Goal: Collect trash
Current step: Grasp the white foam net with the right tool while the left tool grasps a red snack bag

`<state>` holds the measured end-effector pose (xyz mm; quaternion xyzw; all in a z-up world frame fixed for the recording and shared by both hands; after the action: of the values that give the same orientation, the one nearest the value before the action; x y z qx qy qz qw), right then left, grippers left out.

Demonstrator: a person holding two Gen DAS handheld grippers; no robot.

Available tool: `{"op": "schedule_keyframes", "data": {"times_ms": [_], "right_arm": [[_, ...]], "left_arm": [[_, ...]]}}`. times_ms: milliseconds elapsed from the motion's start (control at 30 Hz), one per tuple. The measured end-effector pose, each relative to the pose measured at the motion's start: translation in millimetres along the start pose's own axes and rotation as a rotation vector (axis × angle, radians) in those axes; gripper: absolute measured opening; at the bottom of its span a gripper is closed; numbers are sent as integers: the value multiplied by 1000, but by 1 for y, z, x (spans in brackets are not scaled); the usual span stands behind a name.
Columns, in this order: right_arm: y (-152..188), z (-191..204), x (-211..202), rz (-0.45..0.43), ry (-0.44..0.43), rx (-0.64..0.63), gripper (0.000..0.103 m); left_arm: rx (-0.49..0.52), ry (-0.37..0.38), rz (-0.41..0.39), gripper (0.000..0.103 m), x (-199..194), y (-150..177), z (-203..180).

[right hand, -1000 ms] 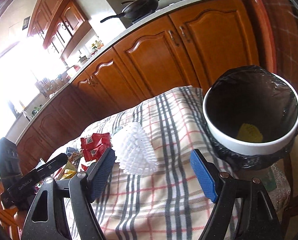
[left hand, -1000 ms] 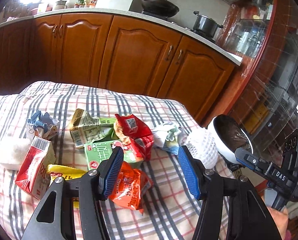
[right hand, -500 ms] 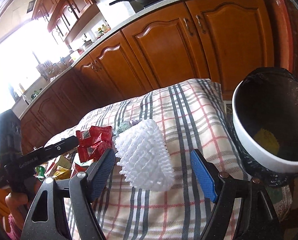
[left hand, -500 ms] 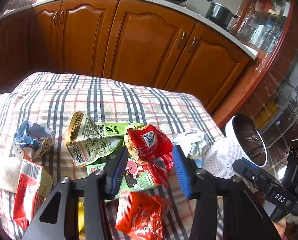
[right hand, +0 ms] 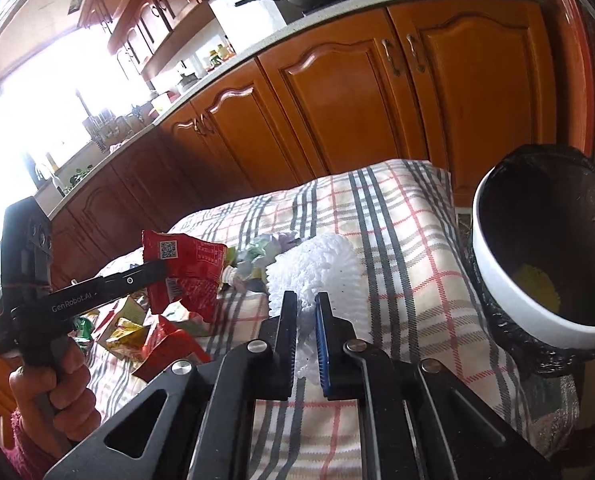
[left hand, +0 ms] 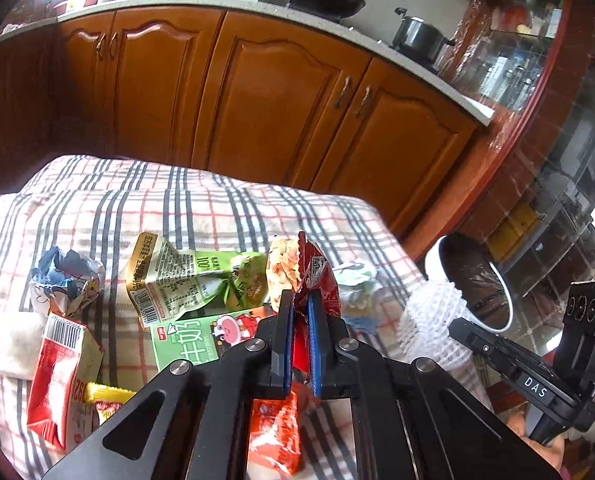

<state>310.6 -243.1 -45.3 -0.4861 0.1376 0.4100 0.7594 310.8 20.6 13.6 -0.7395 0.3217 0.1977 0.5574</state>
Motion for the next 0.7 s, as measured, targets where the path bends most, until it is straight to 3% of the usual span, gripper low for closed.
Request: {"op": "schedule_keyframes", "data": {"times_ms": [267, 700], "right_arm": [[-2, -5, -38, -56, 17, 8, 8], [-8, -47, -86, -125, 105, 60, 8]], "left_arm": [[73, 70, -38, 4, -27, 17, -24], [169, 151, -6, 4, -14, 22, -74]]}}
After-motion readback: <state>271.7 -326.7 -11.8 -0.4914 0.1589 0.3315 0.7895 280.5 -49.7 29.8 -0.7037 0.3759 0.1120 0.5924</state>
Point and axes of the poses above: each gripper's, at about its wrist camera, not at the fingertips, and x roughly the way its jaws point, z to its left, y to its underside, the point moved 1 cm from there along x, roughly the way its jaws point, and after that the axes turned 5 degrees about -y, right-handed, at the moved point
